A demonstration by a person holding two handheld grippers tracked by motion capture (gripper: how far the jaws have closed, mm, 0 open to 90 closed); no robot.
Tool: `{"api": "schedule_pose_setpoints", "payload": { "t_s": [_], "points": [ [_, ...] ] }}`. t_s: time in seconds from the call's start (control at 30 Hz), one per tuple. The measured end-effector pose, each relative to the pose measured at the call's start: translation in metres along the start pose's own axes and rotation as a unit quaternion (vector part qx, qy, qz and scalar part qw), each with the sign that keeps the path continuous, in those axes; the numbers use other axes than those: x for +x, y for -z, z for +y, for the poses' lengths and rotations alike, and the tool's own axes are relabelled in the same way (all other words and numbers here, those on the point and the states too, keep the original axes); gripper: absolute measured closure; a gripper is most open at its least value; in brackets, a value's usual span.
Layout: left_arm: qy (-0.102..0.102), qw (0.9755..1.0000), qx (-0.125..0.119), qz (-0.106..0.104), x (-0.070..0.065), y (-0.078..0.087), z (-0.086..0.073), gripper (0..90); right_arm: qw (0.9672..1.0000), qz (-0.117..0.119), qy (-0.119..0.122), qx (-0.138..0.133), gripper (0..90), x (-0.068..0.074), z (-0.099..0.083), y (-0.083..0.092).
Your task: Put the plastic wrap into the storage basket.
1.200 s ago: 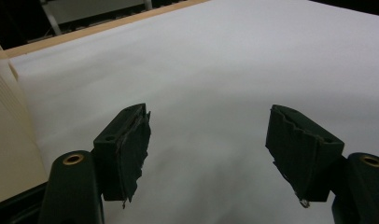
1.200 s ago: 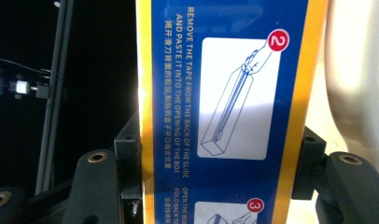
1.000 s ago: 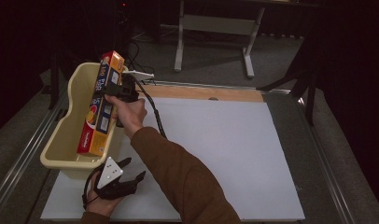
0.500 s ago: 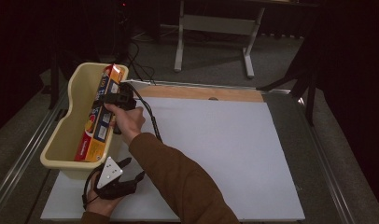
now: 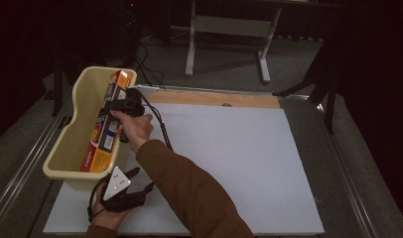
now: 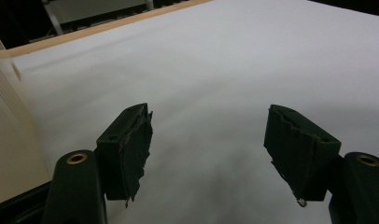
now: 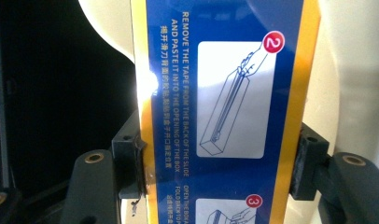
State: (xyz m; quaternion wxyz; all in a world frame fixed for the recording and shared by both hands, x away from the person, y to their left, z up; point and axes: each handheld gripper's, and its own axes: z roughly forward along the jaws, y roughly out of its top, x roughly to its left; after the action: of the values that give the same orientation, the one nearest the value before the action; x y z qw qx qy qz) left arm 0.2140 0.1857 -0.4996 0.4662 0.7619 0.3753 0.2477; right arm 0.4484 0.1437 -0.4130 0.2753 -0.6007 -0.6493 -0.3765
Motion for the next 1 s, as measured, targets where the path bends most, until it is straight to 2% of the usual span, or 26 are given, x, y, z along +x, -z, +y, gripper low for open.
{"api": "schedule_pose_setpoints", "payload": {
  "t_s": [0.27,0.53,0.7,1.0],
  "points": [
    [0.000,1.0000,0.001,0.001,0.000,0.000,0.000,31.4,0.9995,-0.021,0.023,0.003,35.7,0.005,-0.002,0.002],
    [0.001,1.0000,0.001,0.003,0.000,-0.001,0.000,31.4,0.9990,-0.032,0.032,0.005,34.6,0.008,-0.003,0.004],
    [0.002,1.0000,0.001,0.003,0.000,-0.001,0.000,31.4,0.9984,-0.032,0.044,0.012,30.9,0.010,-0.004,0.007],
    [0.003,1.0000,0.003,0.002,0.000,-0.001,0.000,30.8,0.9974,-0.033,0.059,0.028,33.0,0.009,-0.002,0.018]
  ]
}}
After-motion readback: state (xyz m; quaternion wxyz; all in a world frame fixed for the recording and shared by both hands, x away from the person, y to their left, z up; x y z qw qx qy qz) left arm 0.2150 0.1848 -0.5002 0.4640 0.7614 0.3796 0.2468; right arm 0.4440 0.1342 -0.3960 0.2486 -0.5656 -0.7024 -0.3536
